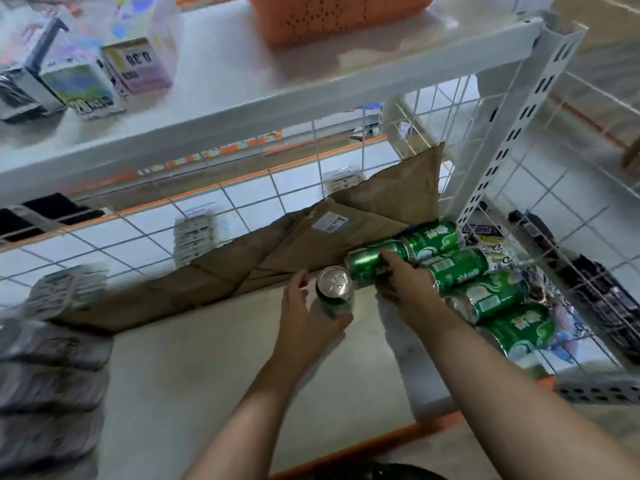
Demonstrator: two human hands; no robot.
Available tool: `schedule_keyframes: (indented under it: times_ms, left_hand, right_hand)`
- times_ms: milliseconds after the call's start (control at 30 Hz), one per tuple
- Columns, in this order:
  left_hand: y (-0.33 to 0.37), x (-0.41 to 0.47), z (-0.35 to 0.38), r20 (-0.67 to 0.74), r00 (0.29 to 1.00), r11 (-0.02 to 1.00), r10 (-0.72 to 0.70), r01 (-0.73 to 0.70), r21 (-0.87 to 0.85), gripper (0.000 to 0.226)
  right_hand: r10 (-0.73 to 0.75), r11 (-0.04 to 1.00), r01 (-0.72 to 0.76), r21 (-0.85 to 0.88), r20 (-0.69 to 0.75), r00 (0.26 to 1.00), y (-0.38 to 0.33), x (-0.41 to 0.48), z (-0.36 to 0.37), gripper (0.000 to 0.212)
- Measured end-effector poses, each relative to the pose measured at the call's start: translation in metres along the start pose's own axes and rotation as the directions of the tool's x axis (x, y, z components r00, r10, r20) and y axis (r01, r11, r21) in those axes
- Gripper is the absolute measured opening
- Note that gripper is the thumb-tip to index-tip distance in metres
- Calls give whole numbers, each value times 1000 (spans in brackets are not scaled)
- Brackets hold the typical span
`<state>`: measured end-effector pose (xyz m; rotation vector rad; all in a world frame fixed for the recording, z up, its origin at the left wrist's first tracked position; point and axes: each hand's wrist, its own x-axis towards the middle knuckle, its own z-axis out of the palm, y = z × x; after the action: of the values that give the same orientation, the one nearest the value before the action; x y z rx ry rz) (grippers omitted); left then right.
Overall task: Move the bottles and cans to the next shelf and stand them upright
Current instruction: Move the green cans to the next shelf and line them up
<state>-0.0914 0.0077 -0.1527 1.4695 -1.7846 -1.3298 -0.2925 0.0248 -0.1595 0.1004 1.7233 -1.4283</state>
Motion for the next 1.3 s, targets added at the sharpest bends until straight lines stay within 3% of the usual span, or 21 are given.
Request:
schedule_keyframes:
  times_ms: [100,233,367,433,500,633,733,800,933,1033,1300]
  left_hand:
    - [-5,-4,-14,37,999,999,9,-7,-38,111]
    - [-3,-3,-25,12,1000,999,15,-15,-46,103]
    - [-6,-1,-29,3,1000,996,2,-1,-84,90]
    - [-10,-1,-29,27,1000,996,11,-9,-84,93]
    - [-11,-1,-25,60,998,996,5,0,-86,98]
    - [-5,7,-7,126,992,999,17,-11,-50,101]
    - [5,15,10,134,991,995,12,2,-101,98]
    - [9,18,18,84,996,992,13,-2,-125,83]
    - [8,7,14,-62,998,990,12,-20,-141,60]
    - [11,-17,-12,-133,990,986,47,-67,-153,57]
    - [-8,-100,-122,-163,978,980,134,-155,-128,53]
  right_hand:
    - [28,994,-20,107,-78,997,-2,7,17,94]
    - [-24,980,58,192,-175,984,1,-4,26,83]
    - [-333,943,329,-49,-111,936,16,-37,6,77]
    - [-531,835,515,-195,-44,846,19,-42,-11,71]
    - [-613,748,607,-268,72,787,21,-41,-31,69]
    - [-620,626,686,-371,297,726,32,-28,-55,69]
    - [-561,631,667,-395,361,745,28,-22,-52,78]
    - [-523,665,644,-379,379,763,23,-20,-45,87]
    - [-515,673,634,-382,374,772,21,-29,-40,65]
    - [-518,667,653,-359,406,753,28,-54,-40,57]
    - [-527,659,716,-230,537,658,84,-176,8,55]
